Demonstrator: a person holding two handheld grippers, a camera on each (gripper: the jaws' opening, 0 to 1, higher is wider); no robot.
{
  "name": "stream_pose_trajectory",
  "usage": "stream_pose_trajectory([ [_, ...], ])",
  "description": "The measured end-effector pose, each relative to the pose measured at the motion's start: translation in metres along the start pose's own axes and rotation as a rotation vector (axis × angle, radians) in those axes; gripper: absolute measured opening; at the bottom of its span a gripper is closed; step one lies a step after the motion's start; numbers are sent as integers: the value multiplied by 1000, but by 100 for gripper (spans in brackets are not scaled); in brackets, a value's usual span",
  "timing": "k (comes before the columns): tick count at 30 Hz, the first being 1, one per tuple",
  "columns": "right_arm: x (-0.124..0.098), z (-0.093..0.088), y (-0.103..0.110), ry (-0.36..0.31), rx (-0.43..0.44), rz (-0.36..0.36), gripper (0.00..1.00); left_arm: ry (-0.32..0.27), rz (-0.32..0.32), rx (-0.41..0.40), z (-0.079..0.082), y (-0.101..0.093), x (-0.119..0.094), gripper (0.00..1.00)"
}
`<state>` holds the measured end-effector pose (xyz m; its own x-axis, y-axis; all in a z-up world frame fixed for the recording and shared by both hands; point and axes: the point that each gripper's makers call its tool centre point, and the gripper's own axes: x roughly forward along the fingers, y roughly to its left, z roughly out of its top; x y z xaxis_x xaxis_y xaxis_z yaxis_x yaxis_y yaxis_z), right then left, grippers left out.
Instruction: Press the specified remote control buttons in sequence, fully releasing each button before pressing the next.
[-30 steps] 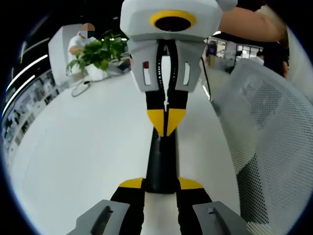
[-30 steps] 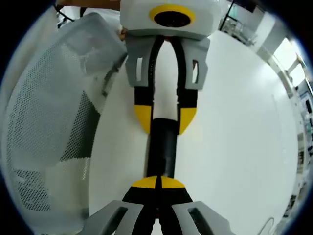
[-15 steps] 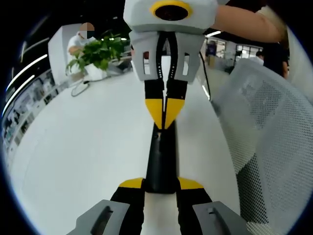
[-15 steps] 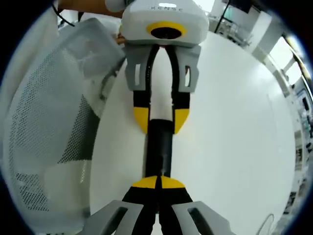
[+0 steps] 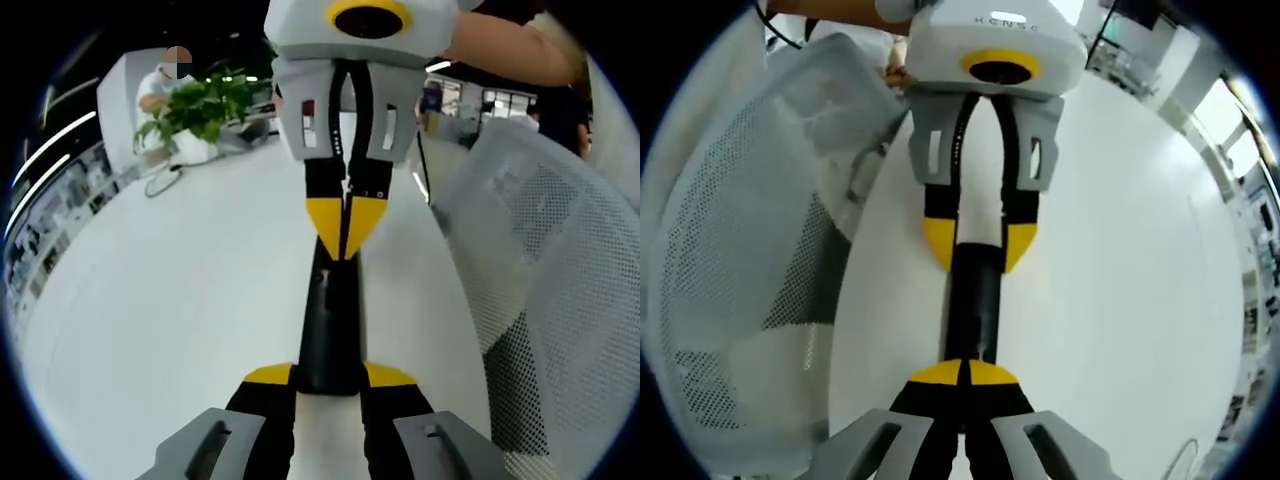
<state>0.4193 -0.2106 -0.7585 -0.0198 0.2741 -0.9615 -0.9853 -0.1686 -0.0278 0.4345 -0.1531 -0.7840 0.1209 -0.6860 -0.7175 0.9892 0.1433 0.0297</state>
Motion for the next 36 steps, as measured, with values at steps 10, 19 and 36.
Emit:
stream_pose_trajectory([
  [10, 3, -1, 3, 9, -8, 7, 0, 4, -3, 0, 0, 0, 1, 23],
  [19, 10, 2, 6, 14, -21, 22, 0, 0, -2, -3, 1, -1, 0, 23],
  [36, 17, -1, 6, 23, -16, 30, 0, -6, -3, -12, 1, -2, 0, 23],
])
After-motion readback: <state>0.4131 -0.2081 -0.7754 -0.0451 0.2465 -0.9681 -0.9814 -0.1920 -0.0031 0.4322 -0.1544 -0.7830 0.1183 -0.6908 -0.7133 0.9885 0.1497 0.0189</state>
